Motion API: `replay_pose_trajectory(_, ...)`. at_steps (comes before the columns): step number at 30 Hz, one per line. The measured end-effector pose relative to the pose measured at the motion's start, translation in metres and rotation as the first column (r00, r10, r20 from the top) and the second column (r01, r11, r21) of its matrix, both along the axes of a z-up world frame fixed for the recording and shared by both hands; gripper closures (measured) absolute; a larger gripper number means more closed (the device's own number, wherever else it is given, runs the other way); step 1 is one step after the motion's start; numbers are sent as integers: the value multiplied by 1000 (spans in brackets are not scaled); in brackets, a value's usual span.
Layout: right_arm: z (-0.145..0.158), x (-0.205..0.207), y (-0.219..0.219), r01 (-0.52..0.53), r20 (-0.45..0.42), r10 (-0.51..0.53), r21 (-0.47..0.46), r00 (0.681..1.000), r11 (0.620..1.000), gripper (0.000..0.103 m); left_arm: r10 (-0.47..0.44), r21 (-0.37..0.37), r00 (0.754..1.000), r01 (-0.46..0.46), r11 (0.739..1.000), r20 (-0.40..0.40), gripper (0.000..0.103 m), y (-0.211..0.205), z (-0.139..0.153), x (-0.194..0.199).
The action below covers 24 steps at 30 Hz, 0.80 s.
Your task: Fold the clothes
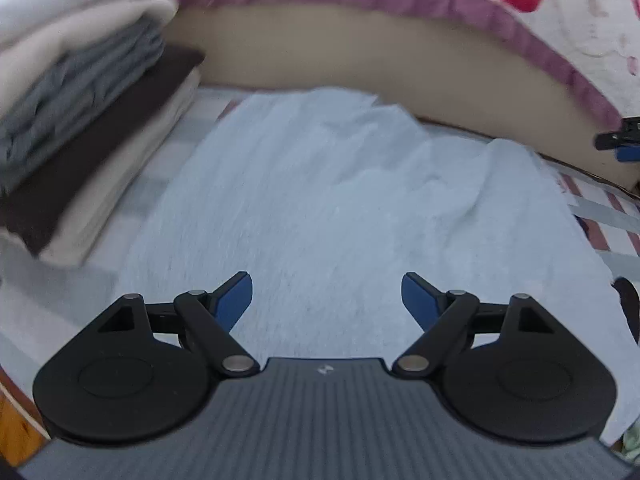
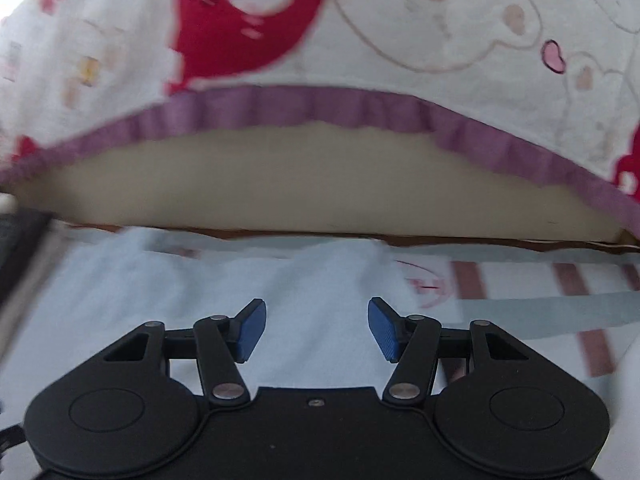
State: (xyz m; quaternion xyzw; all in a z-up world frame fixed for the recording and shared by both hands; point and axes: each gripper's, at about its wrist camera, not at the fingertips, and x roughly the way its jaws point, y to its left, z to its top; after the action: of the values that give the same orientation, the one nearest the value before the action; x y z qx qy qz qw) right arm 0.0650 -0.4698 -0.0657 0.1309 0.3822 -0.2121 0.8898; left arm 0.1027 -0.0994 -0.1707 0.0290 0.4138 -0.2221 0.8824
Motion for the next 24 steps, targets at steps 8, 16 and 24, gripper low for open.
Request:
replay_pose_trajectory(8, -23, 20, -18, -86, -589, 103, 56, 801, 995, 44, 27, 71, 995, -20, 997, -97, 20, -22, -6, 32)
replay_pose_trajectory(16, -23, 46, -86, -337, -148, 337, 31, 930, 941, 45, 33, 95, 999, -32, 995, -3, 20, -94, 2, 110)
replay_pose_trajectory(24, -93, 80, -142, -275, -27, 279, 108, 960, 955, 82, 63, 87, 998, -62, 994, -12, 20, -127, -28, 170)
